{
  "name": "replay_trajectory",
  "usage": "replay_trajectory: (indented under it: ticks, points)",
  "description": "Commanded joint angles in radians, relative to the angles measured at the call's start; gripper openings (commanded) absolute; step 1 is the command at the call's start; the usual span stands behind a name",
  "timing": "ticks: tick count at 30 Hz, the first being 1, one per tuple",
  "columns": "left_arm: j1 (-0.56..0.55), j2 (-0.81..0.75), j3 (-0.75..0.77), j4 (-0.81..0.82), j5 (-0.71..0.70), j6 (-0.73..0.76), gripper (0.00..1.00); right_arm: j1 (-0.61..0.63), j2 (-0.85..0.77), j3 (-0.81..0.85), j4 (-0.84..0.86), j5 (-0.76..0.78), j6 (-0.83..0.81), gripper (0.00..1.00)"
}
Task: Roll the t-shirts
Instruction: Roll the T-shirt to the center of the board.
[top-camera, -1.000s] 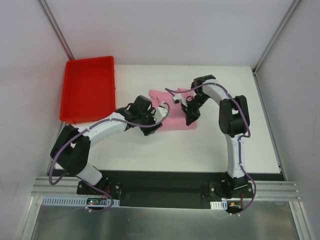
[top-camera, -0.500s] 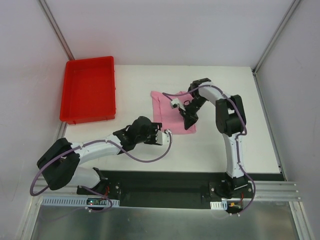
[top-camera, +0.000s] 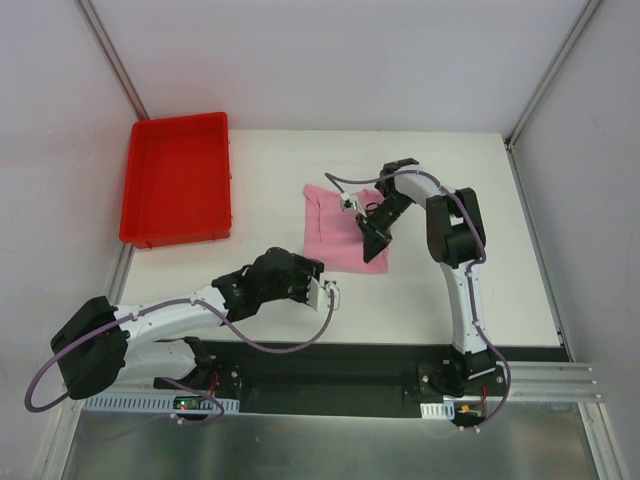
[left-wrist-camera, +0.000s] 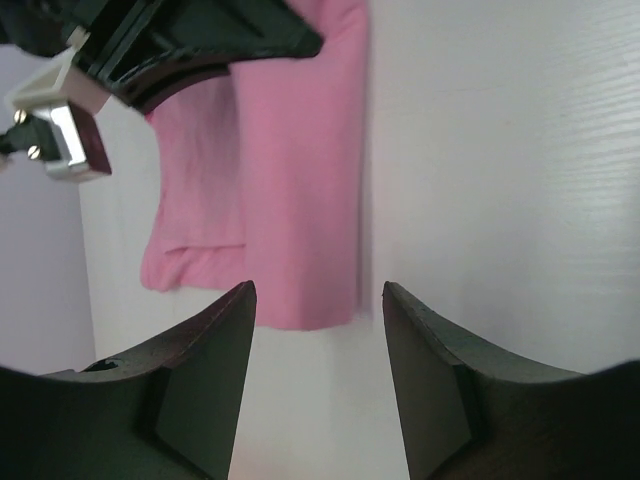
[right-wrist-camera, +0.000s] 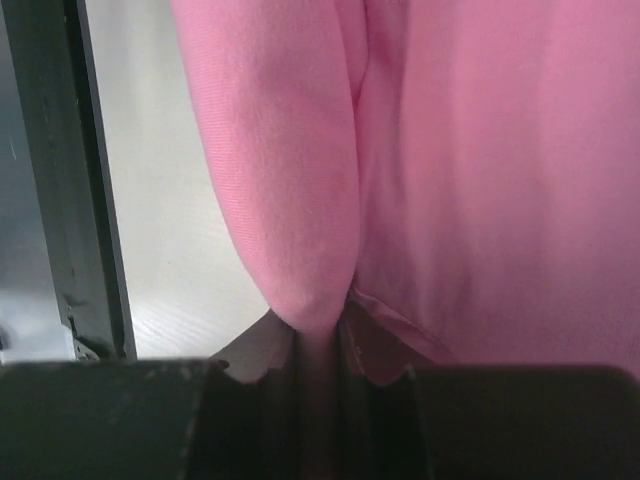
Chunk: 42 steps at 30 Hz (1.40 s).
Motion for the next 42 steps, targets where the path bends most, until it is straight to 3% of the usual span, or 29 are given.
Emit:
replay_trajectory:
  ticks: [1,8,13,29,33,36,39,42]
  points:
    - [-0.024,-0.007,-0.047,0.023,0.101,0.117,0.54,-0.024,0.081,0.105,-0.305,-0.061,0.127,0.05]
    - [-0.035,0.174,-0.121,0.348,-0.049,0.267,0.55,-0.053,0.182,0.204,-0.305,-0.048,0.306,0.05]
    - [-0.023,0.324,-0.112,0.524,-0.097,0.318,0.55,-0.061,0.184,0.203,-0.305,-0.054,0.311,0.05]
    - [0.118,0.604,0.032,0.652,-0.104,0.413,0.55,-0.069,0.189,0.206,-0.305,-0.067,0.316,0.06]
    - [0.151,0.66,0.063,0.68,-0.031,0.45,0.56,-0.069,0.189,0.206,-0.305,-0.067,0.316,0.06]
    - [0.158,0.681,0.077,0.655,0.017,0.473,0.54,-0.069,0.189,0.206,-0.305,-0.068,0.317,0.07]
    - [0.164,0.667,0.115,0.481,0.066,0.476,0.5,-0.069,0.187,0.204,-0.305,-0.065,0.317,0.11]
    - [0.164,0.647,0.218,0.122,0.115,0.435,0.47,-0.073,0.19,0.206,-0.303,-0.067,0.323,0.15]
